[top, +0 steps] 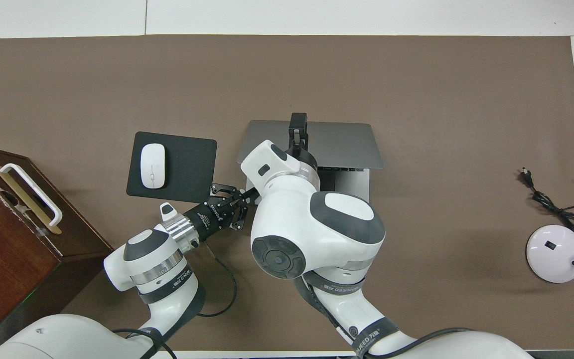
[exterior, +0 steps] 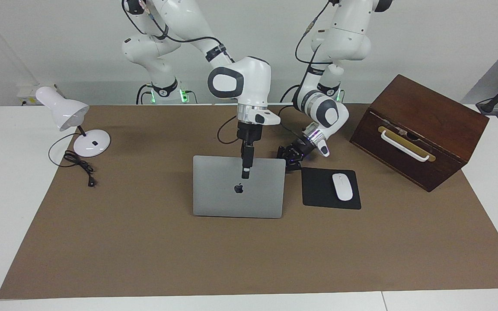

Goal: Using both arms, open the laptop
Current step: 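Push the lid farther open with the right gripper, away from the robot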

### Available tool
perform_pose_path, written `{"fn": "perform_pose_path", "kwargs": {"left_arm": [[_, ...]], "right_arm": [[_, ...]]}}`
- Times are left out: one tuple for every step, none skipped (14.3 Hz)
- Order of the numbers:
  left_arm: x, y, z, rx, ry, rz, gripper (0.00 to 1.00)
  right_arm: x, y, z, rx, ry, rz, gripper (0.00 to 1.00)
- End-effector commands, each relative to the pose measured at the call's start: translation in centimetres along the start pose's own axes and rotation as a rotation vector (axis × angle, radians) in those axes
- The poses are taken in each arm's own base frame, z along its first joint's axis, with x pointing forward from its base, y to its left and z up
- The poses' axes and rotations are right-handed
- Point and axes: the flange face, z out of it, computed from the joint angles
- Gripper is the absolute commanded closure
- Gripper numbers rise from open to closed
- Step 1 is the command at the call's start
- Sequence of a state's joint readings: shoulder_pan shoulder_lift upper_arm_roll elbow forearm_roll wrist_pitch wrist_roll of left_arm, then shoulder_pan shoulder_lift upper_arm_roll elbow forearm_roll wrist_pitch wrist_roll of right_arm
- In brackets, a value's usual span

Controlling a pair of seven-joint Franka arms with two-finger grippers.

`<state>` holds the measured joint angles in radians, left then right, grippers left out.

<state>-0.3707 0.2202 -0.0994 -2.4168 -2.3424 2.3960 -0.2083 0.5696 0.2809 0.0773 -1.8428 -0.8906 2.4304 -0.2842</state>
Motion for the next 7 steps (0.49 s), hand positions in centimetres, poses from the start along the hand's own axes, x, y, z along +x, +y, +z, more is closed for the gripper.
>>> {"fn": "perform_pose_path", "kwargs": {"left_arm": [[3.93, -0.05, 0.76, -0.011, 0.09, -0.009, 1.0], [3.95, -0.05, 0.75, -0.012, 0.092, -0.009, 1.0], [3.95, -0.05, 0.74, -0.012, 0.092, -0.009, 1.0], [3.95, -0.05, 0.74, -0.012, 0.092, -0.009, 1.0], [4.0, -0.1, 0.71, -0.011, 0.093, -0.01, 1.0], [3.92, -0.11, 0.78, -0.01, 0.091, -0.009, 1.0], [3.95, -0.05, 0.75, -0.012, 0.092, -0.009, 1.0]], "right_arm": [[-0.55, 1.43, -1.63, -0.048, 0.008, 0.02, 0.0], [-0.51, 1.82, -1.88, -0.054, 0.011, 0.025, 0.0], [-0.49, 1.84, -1.84, -0.054, 0.011, 0.025, 0.0], [-0.48, 1.84, -1.84, -0.054, 0.011, 0.027, 0.0], [-0.41, 1.79, -1.89, -0.054, 0.012, 0.027, 0.0], [-0.48, 1.91, -1.89, -0.055, 0.012, 0.031, 0.0], [-0.46, 1.91, -1.9, -0.056, 0.013, 0.031, 0.0]]}}
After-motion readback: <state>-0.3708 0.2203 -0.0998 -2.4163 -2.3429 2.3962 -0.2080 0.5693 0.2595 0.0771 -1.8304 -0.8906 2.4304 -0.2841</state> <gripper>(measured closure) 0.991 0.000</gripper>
